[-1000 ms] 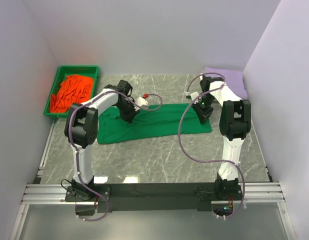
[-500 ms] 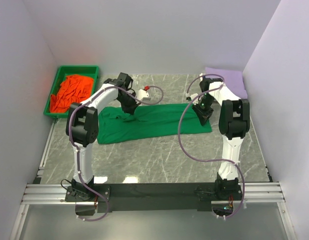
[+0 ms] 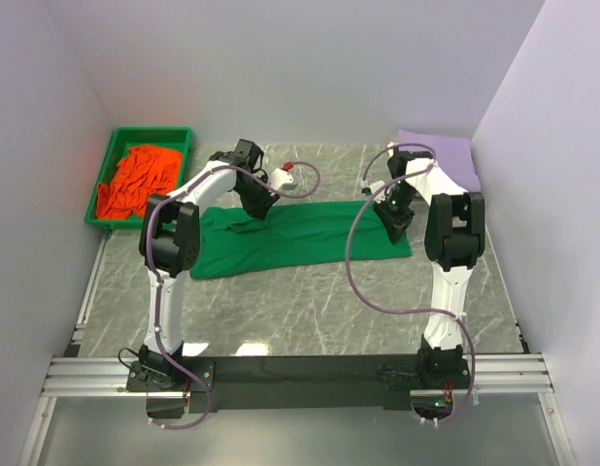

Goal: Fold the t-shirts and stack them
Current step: Fold the tshirt

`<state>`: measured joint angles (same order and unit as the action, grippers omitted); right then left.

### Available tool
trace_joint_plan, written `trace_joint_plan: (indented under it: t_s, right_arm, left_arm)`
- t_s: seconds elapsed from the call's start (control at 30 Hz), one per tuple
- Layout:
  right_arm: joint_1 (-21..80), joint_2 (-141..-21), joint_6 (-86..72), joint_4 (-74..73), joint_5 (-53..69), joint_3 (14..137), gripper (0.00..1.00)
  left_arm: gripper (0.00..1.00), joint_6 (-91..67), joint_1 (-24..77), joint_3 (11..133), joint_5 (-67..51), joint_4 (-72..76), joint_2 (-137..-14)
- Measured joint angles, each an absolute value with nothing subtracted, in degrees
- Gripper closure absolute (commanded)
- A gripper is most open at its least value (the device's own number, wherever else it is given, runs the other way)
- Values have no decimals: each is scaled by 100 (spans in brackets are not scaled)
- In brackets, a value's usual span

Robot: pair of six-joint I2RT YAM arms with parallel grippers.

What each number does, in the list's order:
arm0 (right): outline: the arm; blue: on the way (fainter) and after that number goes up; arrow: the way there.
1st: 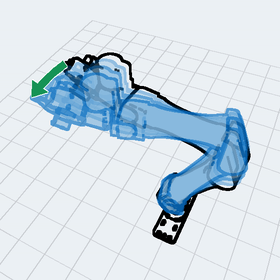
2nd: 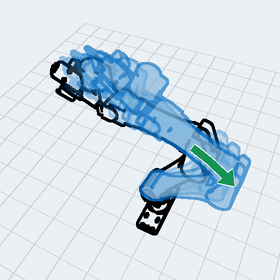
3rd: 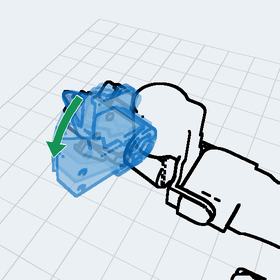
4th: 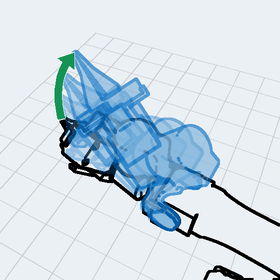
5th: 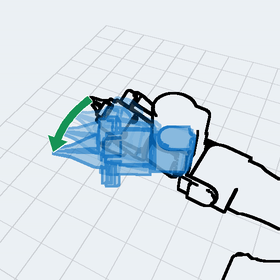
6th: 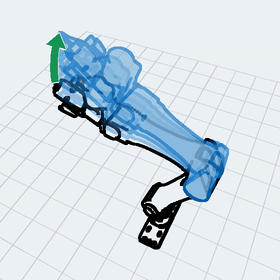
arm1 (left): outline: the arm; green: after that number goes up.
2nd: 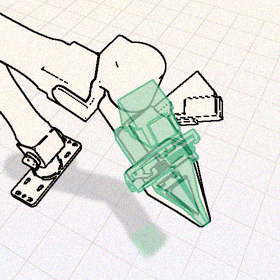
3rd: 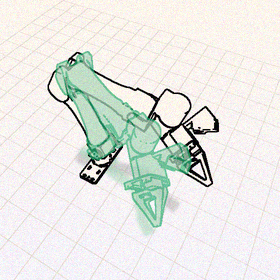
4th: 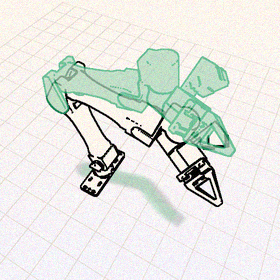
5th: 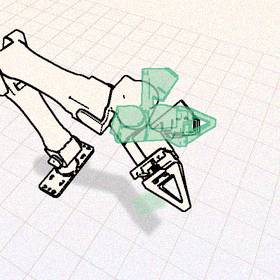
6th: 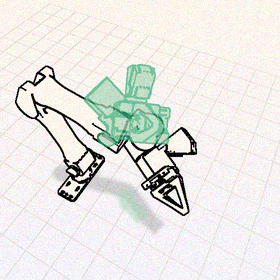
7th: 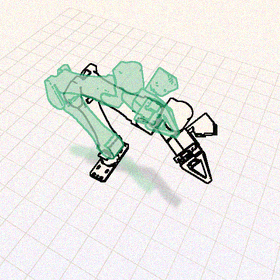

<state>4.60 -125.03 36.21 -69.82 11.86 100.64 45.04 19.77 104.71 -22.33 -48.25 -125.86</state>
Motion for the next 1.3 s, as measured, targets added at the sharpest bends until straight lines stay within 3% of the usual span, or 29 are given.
trace_joint_plan:
  t_s: [0.27,0.43,0.63,1.0,1.1,1.17,1.3]
  right_arm:
    - [467,-12503,3590,-6997,1192,10182,82]
    - [548,-12501,3540,-7013,1229,10357,82]
    - [742,-12499,3492,-7006,1323,10427,84]
    - [930,-12853,3269,-6759,1243,10698,87]
    - [941,-12888,3208,-6661,1168,10516,88]
    - [956,-12875,3164,-6604,1151,10291,89]
    - [1028,-12486,3089,-6442,1153,9524,89]
  left_arm:
    - [59,3953,1881,10206,-2477,-4648,-12326]
    - [58,3395,1323,9741,-2545,-4442,-11629]
    - [69,2808,427,9223,-2460,-4180,-11284]
    - [68,2078,416,8232,-2475,-4202,-11187]
    - [74,1706,421,7992,-2462,-4209,-11111]
    - [84,1481,421,7835,-2408,-4163,-11104]
    - [89,1140,421,7677,-2075,-4073,-11153]
